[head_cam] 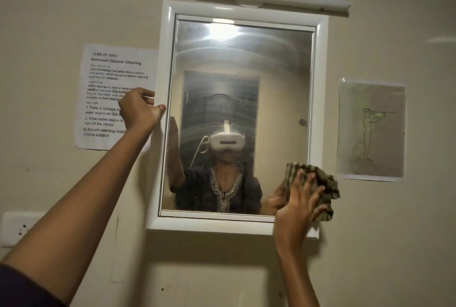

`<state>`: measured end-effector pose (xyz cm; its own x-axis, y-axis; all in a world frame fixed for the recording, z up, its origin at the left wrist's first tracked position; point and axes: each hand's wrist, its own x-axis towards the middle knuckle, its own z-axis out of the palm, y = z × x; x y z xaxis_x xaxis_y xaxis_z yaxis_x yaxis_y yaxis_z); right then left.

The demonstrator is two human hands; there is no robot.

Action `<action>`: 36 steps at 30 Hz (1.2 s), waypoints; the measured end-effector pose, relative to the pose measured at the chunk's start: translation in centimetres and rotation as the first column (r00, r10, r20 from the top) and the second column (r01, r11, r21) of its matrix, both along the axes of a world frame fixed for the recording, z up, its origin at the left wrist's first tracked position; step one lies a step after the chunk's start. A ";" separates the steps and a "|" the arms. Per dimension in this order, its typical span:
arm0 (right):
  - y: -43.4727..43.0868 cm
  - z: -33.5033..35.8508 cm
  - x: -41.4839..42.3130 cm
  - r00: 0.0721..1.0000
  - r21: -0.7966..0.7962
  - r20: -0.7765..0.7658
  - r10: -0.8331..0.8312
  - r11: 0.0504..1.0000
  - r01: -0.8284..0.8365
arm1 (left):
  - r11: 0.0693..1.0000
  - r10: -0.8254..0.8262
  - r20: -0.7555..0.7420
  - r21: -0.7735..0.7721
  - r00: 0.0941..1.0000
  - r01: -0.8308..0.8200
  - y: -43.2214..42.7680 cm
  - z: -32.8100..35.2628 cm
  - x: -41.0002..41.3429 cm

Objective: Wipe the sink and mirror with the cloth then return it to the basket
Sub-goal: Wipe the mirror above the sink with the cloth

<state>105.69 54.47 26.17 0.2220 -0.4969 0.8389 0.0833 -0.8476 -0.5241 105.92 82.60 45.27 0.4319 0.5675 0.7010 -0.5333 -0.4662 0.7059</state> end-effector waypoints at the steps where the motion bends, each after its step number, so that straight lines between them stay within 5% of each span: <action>1: 0.7 -0.6 0.1 1.000 0.009 -0.007 -0.011 1.000 0.011 | 1.000 0.008 -0.004 -0.002 1.000 -0.008 0.0 -0.1 0.1; 8: 6.2 1.4 0.4 0.996 0.134 0.045 0.073 0.988 -0.079 | 1.000 0.011 -0.018 0.003 1.000 -0.011 0.3 -0.2 0.2; 13: 13.5 2.6 0.5 0.979 -0.218 -0.039 0.198 0.955 -0.201 | 0.999 -0.020 -0.020 0.035 1.000 0.020 0.6 -0.8 0.3; 20: 20.4 -2.4 -0.1 0.924 -0.738 -0.359 0.133 0.566 -0.367 | 0.996 -0.079 -0.029 0.033 0.996 0.080 0.7 -2.0 0.1; 23: 19.0 -5.6 0.3 0.925 -0.855 -0.375 0.052 0.366 -0.368 | 0.998 -0.055 -0.003 0.040 0.998 0.055 0.4 -2.7 -0.1; 26: 16.2 -6.6 0.6 0.943 -0.898 -0.327 0.054 0.292 -0.328 | 0.999 -0.045 -0.002 0.024 0.999 0.045 0.2 -2.9 0.1; 31: 9.6 -7.2 0.3 0.973 -0.897 -0.192 0.128 0.379 -0.227 | 0.999 -0.035 -0.024 0.035 0.999 0.036 0.6 -2.6 0.3; 36: 2.2 -7.4 -1.8 0.976 -0.657 -0.188 0.107 0.726 -0.206 | 0.999 -0.019 -0.018 0.035 1.000 0.019 0.4 -2.6 0.3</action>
